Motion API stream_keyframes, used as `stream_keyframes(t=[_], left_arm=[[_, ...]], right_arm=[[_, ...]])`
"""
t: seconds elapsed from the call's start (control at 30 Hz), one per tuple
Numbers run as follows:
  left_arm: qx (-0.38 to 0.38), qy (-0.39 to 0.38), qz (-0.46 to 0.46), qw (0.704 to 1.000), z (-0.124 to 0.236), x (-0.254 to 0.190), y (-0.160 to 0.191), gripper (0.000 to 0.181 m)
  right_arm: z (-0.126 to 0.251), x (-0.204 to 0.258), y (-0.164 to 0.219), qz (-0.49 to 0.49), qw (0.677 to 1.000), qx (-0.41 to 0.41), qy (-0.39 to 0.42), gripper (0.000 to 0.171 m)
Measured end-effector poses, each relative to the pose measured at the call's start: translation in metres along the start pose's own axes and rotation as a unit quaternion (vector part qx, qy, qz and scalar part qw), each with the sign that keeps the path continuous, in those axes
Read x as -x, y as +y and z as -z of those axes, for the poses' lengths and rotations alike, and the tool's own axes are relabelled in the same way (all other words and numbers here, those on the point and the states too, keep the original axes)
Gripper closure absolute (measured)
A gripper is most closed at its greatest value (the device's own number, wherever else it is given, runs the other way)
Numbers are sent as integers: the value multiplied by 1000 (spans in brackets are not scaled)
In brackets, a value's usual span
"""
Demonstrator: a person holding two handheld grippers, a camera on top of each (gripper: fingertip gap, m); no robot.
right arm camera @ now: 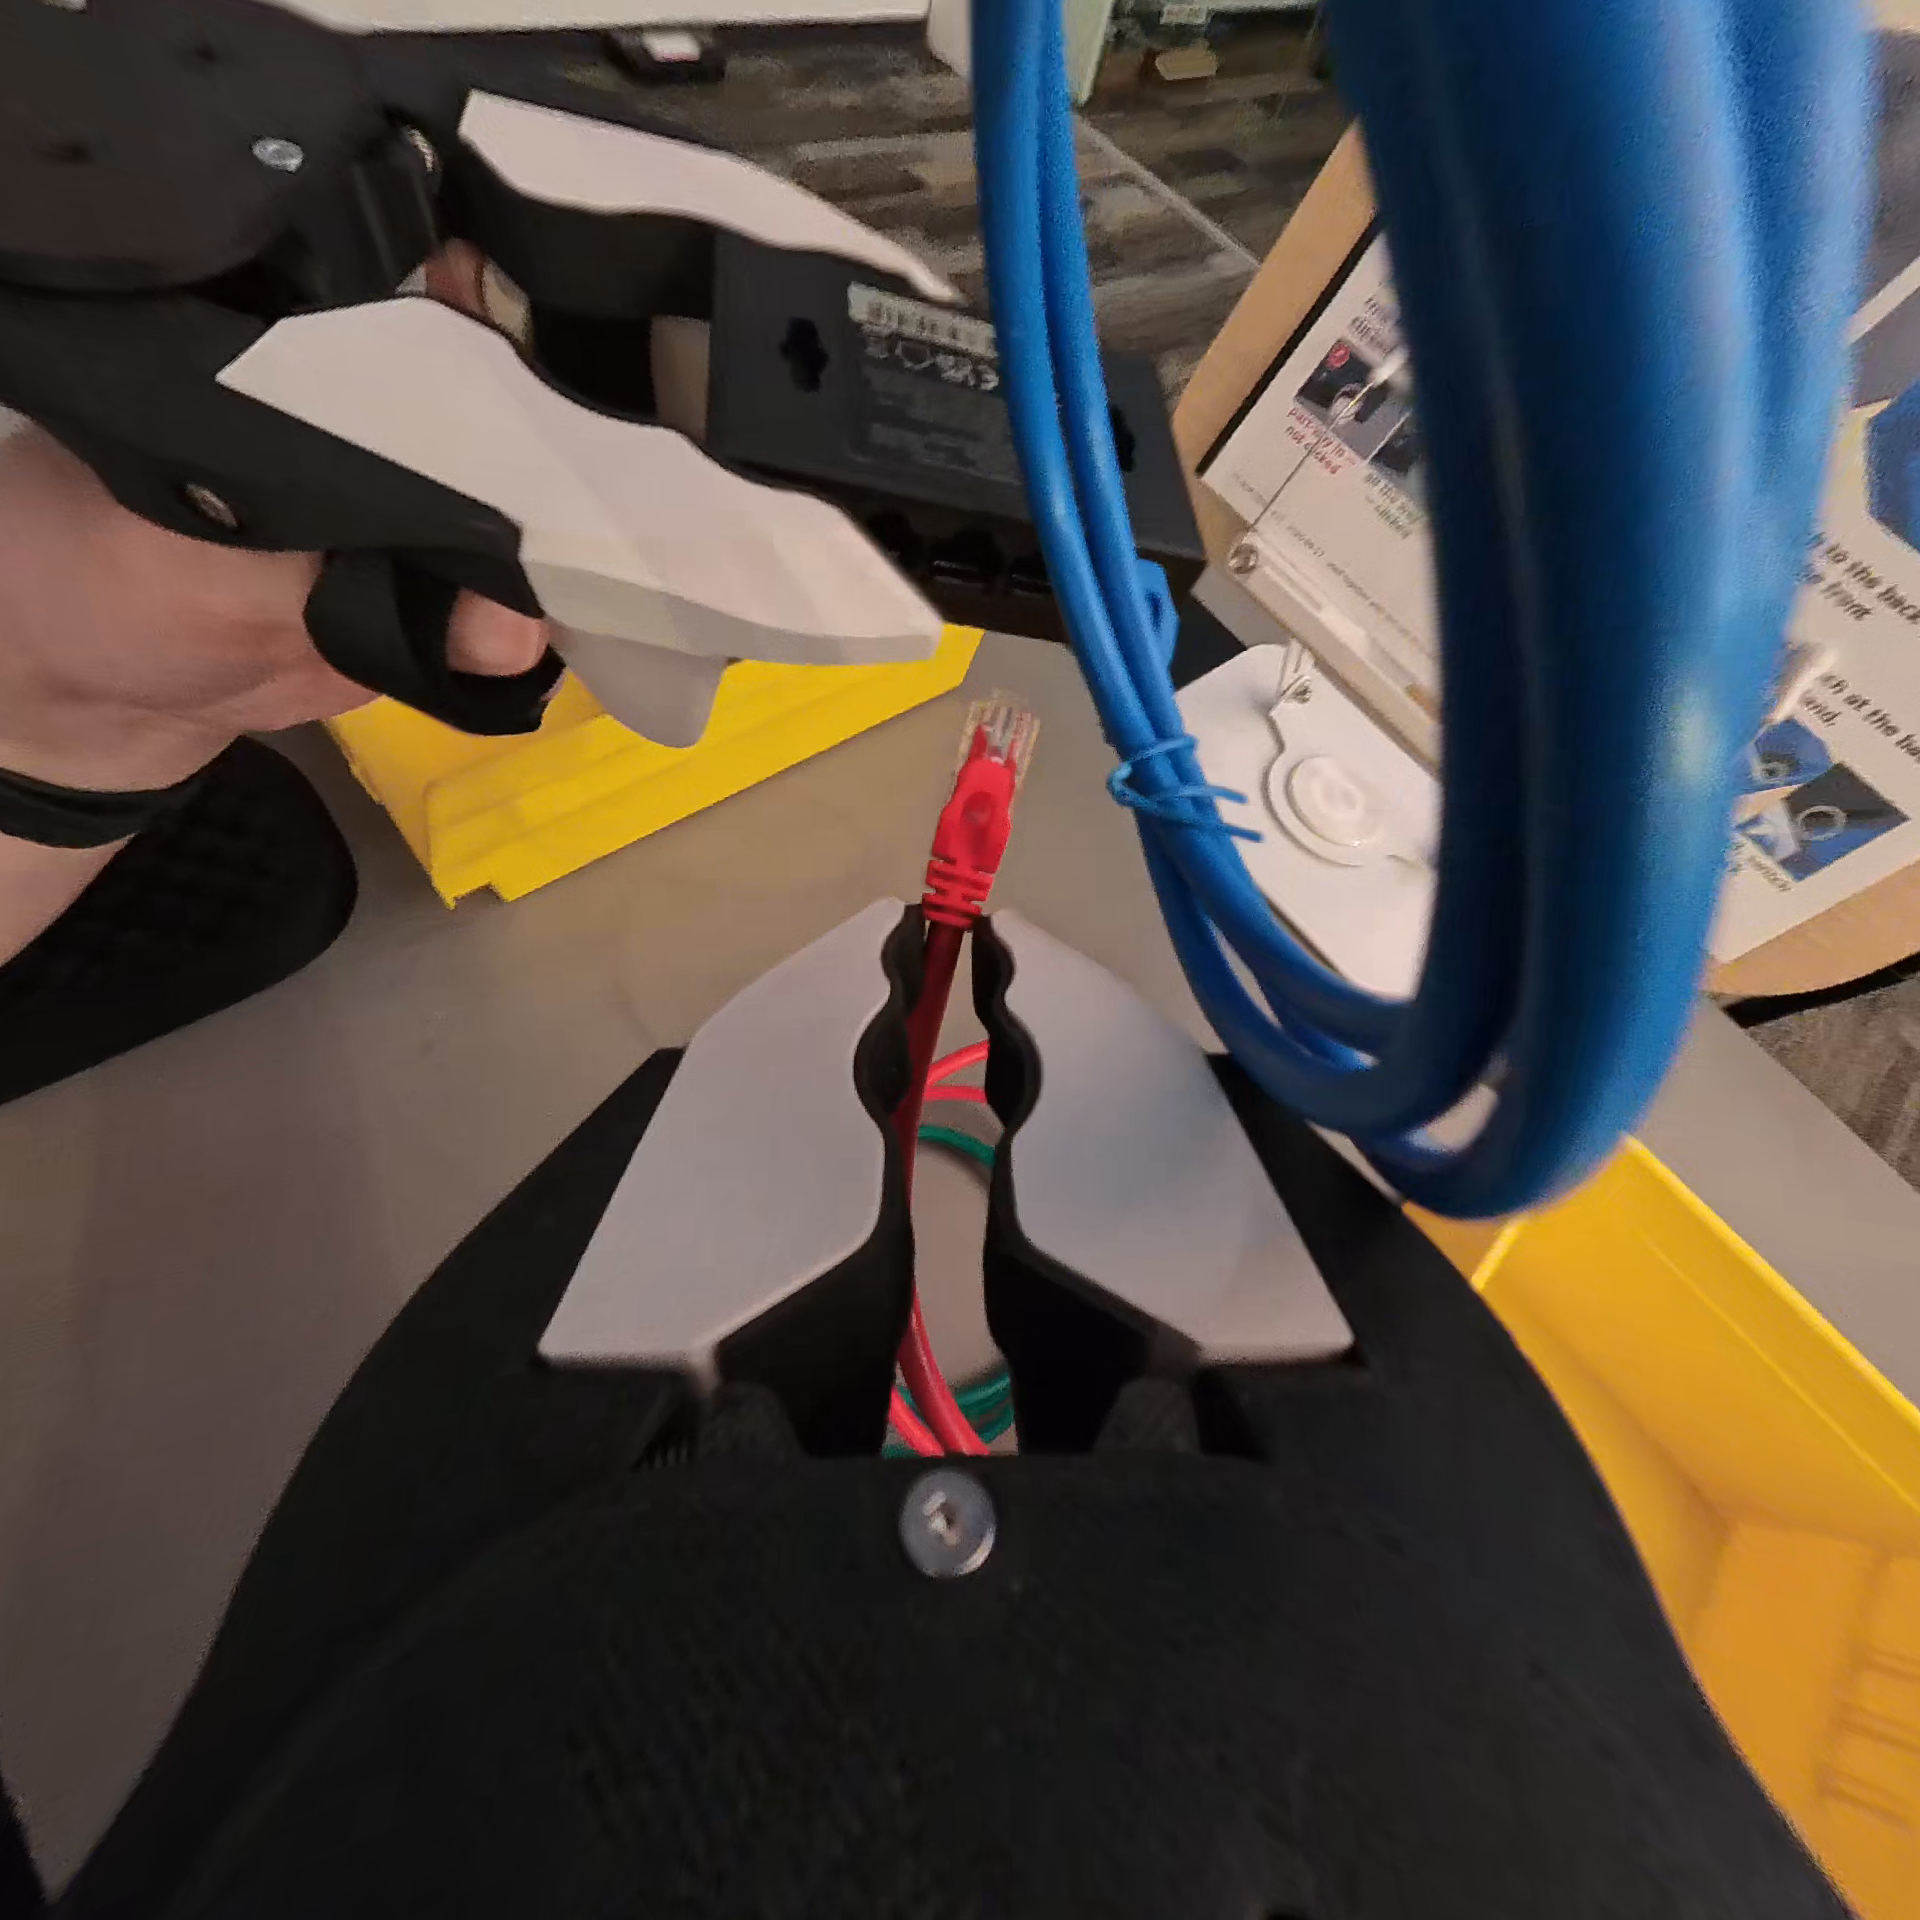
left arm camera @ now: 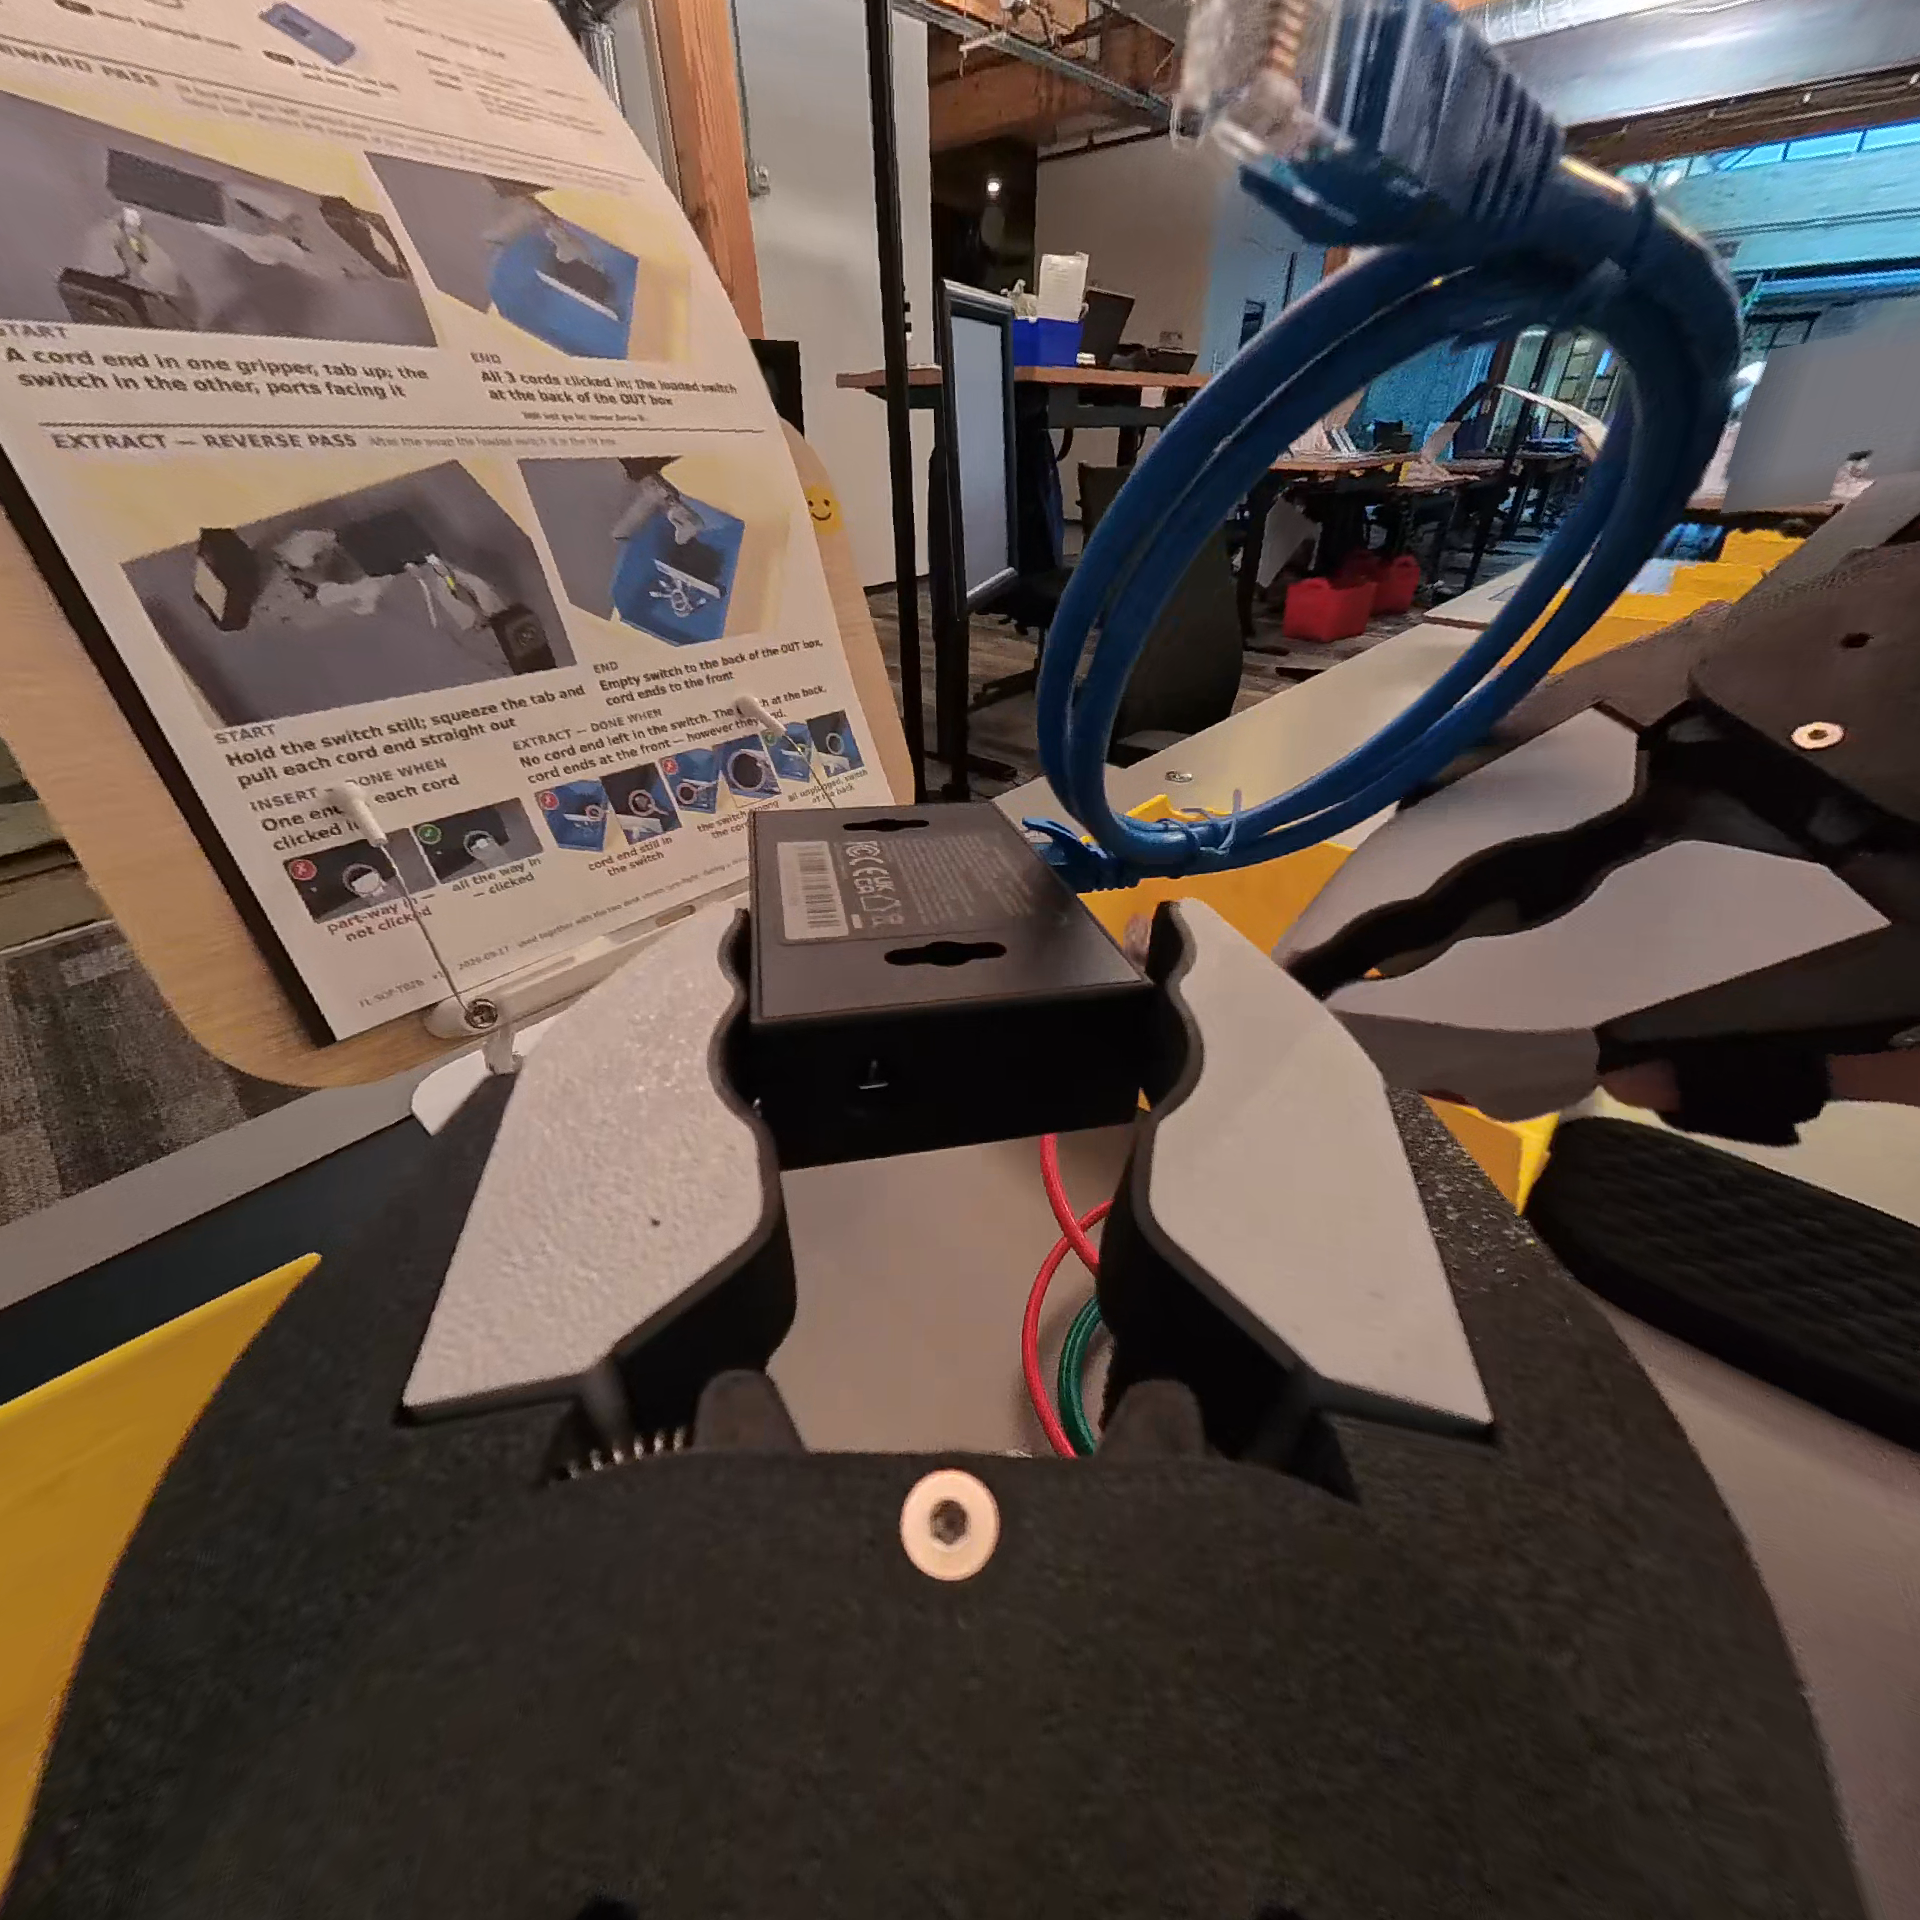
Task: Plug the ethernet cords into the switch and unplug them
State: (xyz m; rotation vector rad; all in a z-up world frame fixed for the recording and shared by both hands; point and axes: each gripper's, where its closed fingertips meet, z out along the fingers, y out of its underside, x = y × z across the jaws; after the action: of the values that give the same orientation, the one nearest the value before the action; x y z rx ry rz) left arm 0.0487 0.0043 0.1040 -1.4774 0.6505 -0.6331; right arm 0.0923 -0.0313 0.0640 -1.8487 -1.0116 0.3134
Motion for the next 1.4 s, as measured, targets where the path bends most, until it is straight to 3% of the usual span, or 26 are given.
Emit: stream_keyframes(t=[0.43,0.6,1.0,1.4], left_arm=[[29,-43,-21,998,-8,2,15,109],[8,17,-55,998,-12,-24,12,109],[-14,46,-123,991,-12,-42,11,109],[-36,56,-125,990,-12,-46,10,109]], right_arm=[[-1,-4,0,-11,1000,2,2,161],[1,-10,9,-13,1000,26,11,162],[17,-6,18,12,999,51,0,162],[22,-8,18,4,999,48,2,162]])
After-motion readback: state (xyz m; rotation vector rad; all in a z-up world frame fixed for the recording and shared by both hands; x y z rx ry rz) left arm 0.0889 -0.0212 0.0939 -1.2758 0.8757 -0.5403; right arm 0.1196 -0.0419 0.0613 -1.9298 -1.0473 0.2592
